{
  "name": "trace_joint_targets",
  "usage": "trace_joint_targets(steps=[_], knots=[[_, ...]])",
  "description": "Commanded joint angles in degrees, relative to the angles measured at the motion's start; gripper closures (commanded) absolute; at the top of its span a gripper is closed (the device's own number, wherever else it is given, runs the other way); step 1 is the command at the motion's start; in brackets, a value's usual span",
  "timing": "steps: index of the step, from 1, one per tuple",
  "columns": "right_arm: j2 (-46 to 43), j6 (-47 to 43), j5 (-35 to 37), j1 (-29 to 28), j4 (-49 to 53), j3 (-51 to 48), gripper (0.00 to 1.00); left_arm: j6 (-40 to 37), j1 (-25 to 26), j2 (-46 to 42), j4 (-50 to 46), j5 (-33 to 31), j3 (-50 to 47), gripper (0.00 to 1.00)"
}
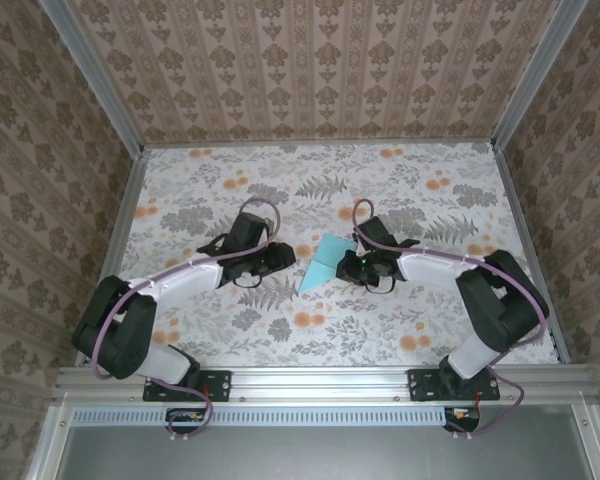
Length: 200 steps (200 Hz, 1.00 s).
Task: Fold a paper plane with a square sheet of paper (pick it up from the middle)
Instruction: Third fold the triangle at the center of the table, then fourth fold the wing at the center of the table.
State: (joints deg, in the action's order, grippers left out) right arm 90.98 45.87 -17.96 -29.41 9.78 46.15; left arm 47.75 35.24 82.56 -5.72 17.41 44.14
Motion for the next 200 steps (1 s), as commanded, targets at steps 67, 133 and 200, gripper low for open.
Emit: trace_joint_targets(steps=[67, 133, 200], knots=[[-5.3, 15.4, 4.7, 0.8, -6.6, -6.2, 0.53, -14.7, 0.3, 10.3, -4.0, 16.8, 9.4, 0.7], [1.6, 16.0, 0.3, 0.1, -13.7, -4.8, 0.57, -15.7, -0.5, 15.9, -2.9, 18.1, 11.7, 0.78], [4.5, 16.4, -2.3, -0.1, -20.5, -5.2, 0.62, -15.2, -2.2, 16.9, -2.8, 16.7, 11.4, 0.81]])
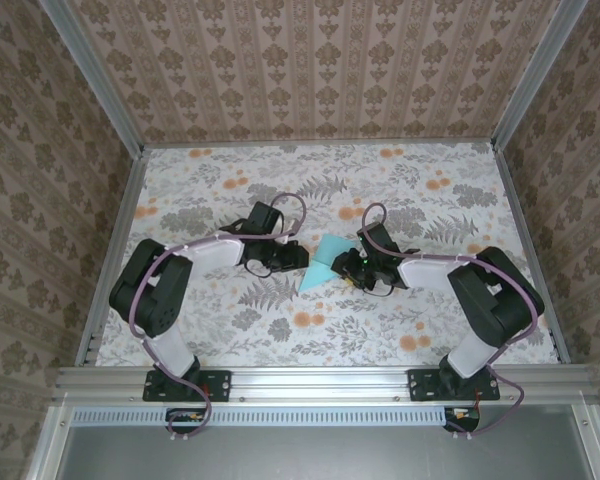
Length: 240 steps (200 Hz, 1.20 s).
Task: Fold a paper plane with a square sheet of paper (pick it up from the middle)
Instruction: Fourth fold the wing at the center of the table.
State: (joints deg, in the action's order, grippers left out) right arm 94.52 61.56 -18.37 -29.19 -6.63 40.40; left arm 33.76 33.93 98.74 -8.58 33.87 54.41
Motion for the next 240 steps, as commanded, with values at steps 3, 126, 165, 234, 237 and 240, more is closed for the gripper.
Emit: trace_joint_targets(steps=[3, 126, 165, 234, 237, 240], knots=[[1.1, 0.7, -2.0, -0.2, -4.2, 0.6, 0.62, -1.2, -0.9, 0.7, 0.1, 0.2, 1.1, 0.81], [6.6, 3.2, -8.3, -0.3, -20.8, -2.1, 0.72, -0.9, -3.0, -0.1, -1.6, -3.6, 0.5, 0.82], [9.3, 3.9, -10.6, -0.3, -24.3, -1.4, 0.73, -0.7, -3.5, -0.7, -2.2, -5.2, 0.4, 0.82], [10.3, 4.5, -11.3, -0.3, -28.2, -1.2, 0.69, -0.1, -5.0, -4.7, -4.5, -9.0, -0.8, 0.77], [10.4, 4.6, -11.5, -0.3, -28.5, -1.2, 0.69, -0.2, -5.1, -4.8, -4.5, -9.0, -1.0, 0.77], [10.5, 4.8, -11.5, -0.3, -28.8, -1.2, 0.69, -0.1, -5.1, -4.8, -4.4, -9.1, -1.0, 0.77]])
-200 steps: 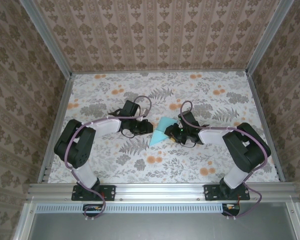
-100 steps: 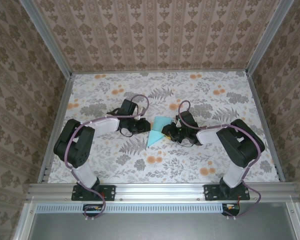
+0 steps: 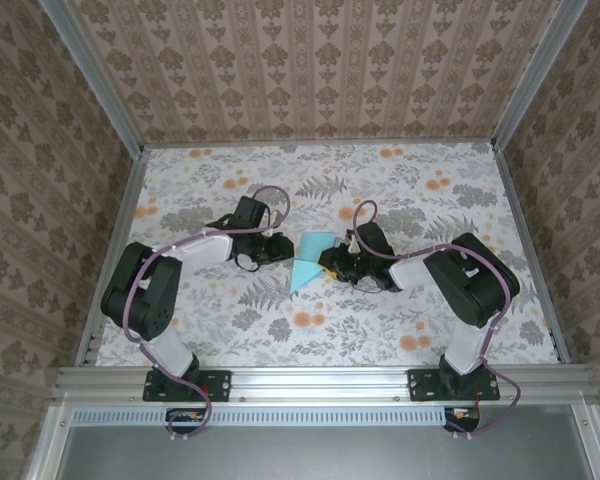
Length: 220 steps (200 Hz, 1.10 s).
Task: Fold a paper plane with a square sheet of paper (pick it up from the middle)
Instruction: Fourth fold the wing at the center of the table.
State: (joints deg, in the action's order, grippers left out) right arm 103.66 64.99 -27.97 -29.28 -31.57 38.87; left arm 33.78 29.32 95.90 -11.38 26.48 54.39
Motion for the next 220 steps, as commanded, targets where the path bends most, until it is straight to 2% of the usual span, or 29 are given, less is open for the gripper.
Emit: trace_joint_targets(steps=[1, 18, 36, 65, 97, 125, 152, 174, 189, 220], knots=[[1.3, 1.4, -2.0, -0.2, -3.9, 0.3, 0.69, -0.1, -0.5, -2.0, -1.6, -1.7, -1.0, 0.77], [1.4, 1.7, -2.4, -0.2, -4.5, 0.2, 0.68, 0.1, -0.6, -2.2, -1.6, -2.0, -1.4, 0.77], [1.2, 1.7, -2.5, -0.5, -4.4, 0.3, 0.72, 0.2, -0.8, -2.9, -1.8, -2.5, -1.7, 0.77], [0.4, 1.3, -1.2, -1.0, -1.0, 0.7, 0.87, 0.0, -1.1, -5.2, -2.6, -4.1, -2.3, 0.74], [-3.7, 0.0, 4.0, -1.5, 6.9, 0.9, 0.94, -0.4, -0.9, -8.5, -2.2, -4.0, -4.2, 0.64], [-10.7, -0.7, 11.1, -1.8, 17.2, 0.9, 0.95, -1.9, 0.0, -11.6, -0.1, -2.9, -6.3, 0.55], [-17.3, 0.4, 16.6, -2.1, 26.9, 1.2, 0.95, -6.5, 3.4, -13.3, 2.4, -2.5, -6.9, 0.51], [-21.0, 2.6, 20.0, -2.2, 34.2, 2.0, 0.95, -11.9, 7.9, -14.1, 5.1, -4.6, -7.2, 0.42], [-22.2, 3.6, 21.7, -2.2, 37.6, 3.0, 0.95, -14.7, 10.7, -14.9, 7.9, -7.1, -8.0, 0.38], [-21.6, 5.1, 22.4, -1.9, 42.4, 6.2, 0.95, -20.5, 13.4, -14.3, 13.2, -8.6, -9.5, 0.37]])
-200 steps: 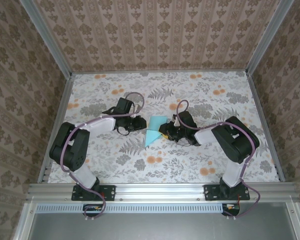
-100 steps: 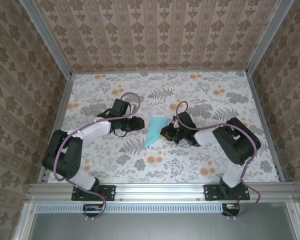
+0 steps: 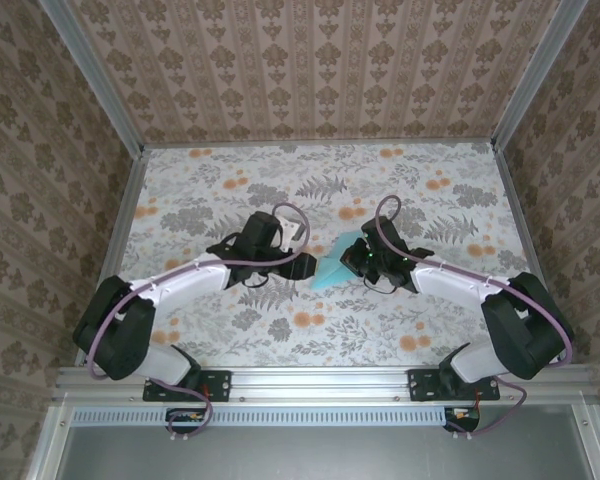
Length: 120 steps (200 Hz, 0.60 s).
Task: Fold a paper plane with a square sheet of paper (pick it up from the middle)
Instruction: Fourth fold the wing at the center of the table.
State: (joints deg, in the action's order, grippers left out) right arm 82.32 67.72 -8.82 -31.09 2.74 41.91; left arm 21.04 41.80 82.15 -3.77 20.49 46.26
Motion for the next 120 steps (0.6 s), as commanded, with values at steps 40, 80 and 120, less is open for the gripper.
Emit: trace_joint_targets(steps=[40, 80, 120], knots=[[3.4, 5.6, -1.9, 1.2, 4.3, 4.8, 0.95, -16.6, 3.0, 3.2, 13.5, -0.3, -4.0, 0.41], [4.7, 6.7, -5.3, 3.0, 4.0, 6.2, 0.95, -22.2, 3.9, 6.2, 20.7, 1.3, -5.5, 0.39], [6.4, 6.3, -10.4, 5.3, 3.5, 7.2, 0.95, -29.6, 4.5, 11.0, 25.4, 4.6, -5.3, 0.44]])
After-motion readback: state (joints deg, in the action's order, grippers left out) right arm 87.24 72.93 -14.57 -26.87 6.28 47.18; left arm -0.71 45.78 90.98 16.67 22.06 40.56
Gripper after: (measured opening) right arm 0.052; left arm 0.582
